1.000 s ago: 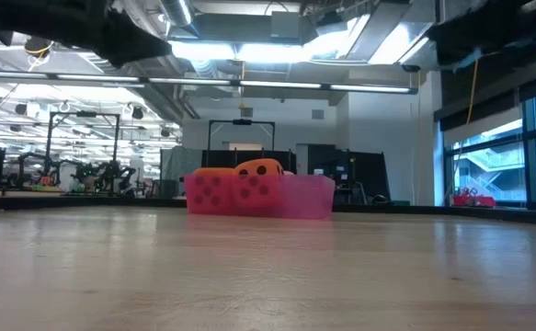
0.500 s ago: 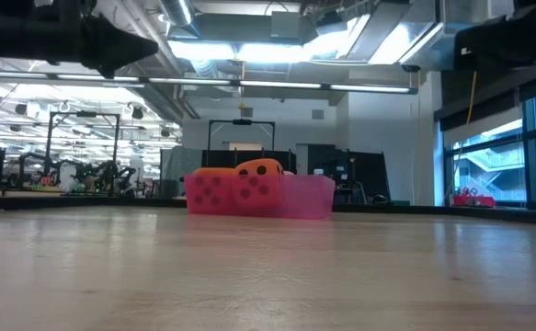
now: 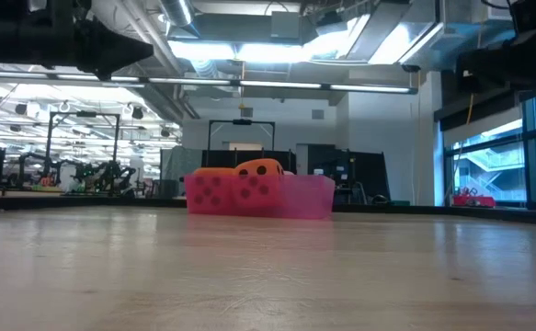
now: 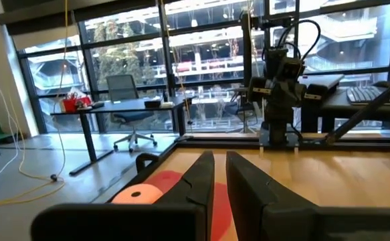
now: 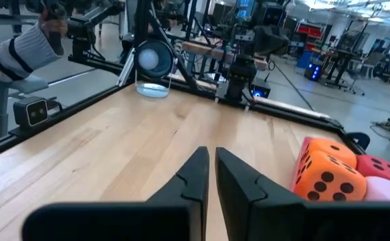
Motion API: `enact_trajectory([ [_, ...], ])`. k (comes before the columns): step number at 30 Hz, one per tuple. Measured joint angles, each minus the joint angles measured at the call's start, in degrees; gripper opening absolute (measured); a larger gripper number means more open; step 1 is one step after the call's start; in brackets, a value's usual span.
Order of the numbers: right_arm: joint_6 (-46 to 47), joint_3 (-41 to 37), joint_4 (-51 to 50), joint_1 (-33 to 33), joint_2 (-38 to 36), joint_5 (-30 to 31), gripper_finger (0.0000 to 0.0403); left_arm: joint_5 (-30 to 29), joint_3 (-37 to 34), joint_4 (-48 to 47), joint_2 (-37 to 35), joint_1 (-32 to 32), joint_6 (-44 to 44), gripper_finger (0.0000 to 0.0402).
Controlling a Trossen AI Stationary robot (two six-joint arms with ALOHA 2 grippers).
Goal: Pick & Place Dice
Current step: Return to Home Position
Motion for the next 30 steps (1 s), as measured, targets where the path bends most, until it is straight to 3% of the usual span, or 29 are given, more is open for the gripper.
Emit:
enact_trajectory([
  [8, 0.2, -3.6, 2.4, 0.0, -2.7, 0.0, 0.0029, 2.9, -0.7, -0.1, 0.0, 0.0, 0.4, 0.0031],
  [17, 0.2, -4.9, 4.3, 0.0, -3.2, -0.5, 0.0029, 5.1, -7.0, 12.5, 0.0, 0.0, 2.4, 0.0031],
  [30, 0.0, -5.0, 4.2, 0.0, -3.2, -0.5, 0.0029, 5.2, -7.2, 7.0, -0.1, 0.0, -1.5, 0.0033],
])
